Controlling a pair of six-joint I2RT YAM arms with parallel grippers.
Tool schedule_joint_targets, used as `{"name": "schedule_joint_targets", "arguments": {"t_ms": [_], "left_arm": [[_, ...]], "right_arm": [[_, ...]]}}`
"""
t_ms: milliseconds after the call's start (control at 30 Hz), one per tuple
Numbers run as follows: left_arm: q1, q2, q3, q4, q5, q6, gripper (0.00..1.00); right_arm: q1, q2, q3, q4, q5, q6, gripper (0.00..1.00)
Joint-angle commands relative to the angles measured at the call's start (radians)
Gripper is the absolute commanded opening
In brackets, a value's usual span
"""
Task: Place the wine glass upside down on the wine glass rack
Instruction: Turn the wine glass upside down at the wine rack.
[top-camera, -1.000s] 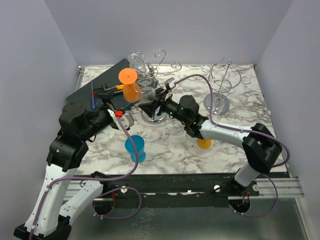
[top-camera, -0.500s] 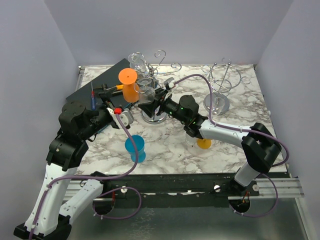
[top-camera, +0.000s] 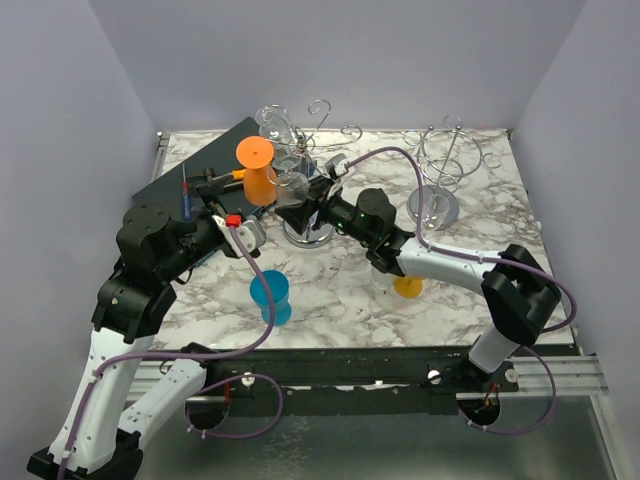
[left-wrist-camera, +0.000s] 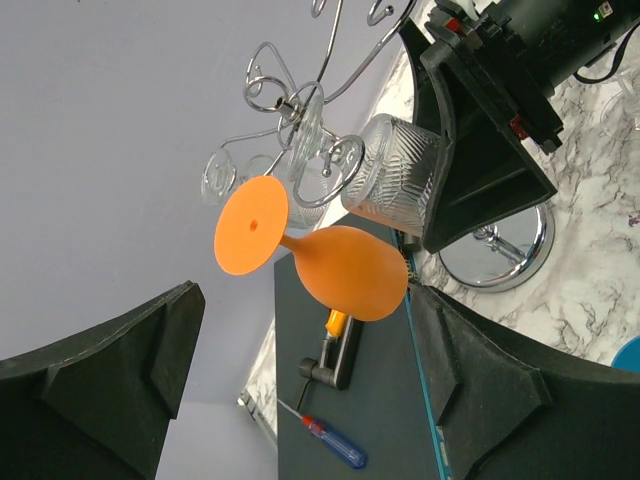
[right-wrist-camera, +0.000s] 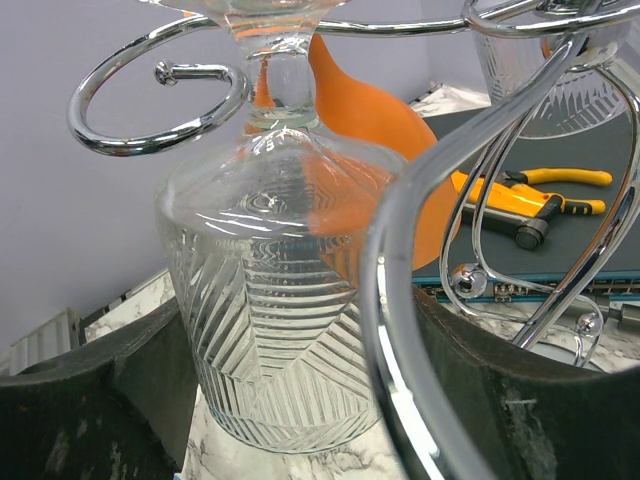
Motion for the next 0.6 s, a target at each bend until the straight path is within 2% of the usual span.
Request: {"name": "schedule_joint_targets", "arguments": {"t_ms": [0, 367, 567], "left_arm": [[-0.002, -0.002, 0.016, -0.012, -0.019, -0.025, 0.92], [-0.003, 0.030, 0.020, 0.004, -0.060, -0.042, 0.89], [-0.002, 0.090, 0.006, 0.082, -0.095, -0.080, 0.87]], "right_arm": [[0.004, 0.013, 0.062, 0.077, -0.016, 0.000, 0.46], [0.028, 0.016, 0.050, 0.112, 0.011, -0.018, 0.45], [0.042, 0.031, 0.047, 0.121, 0.037, -0.019, 0.45]]}}
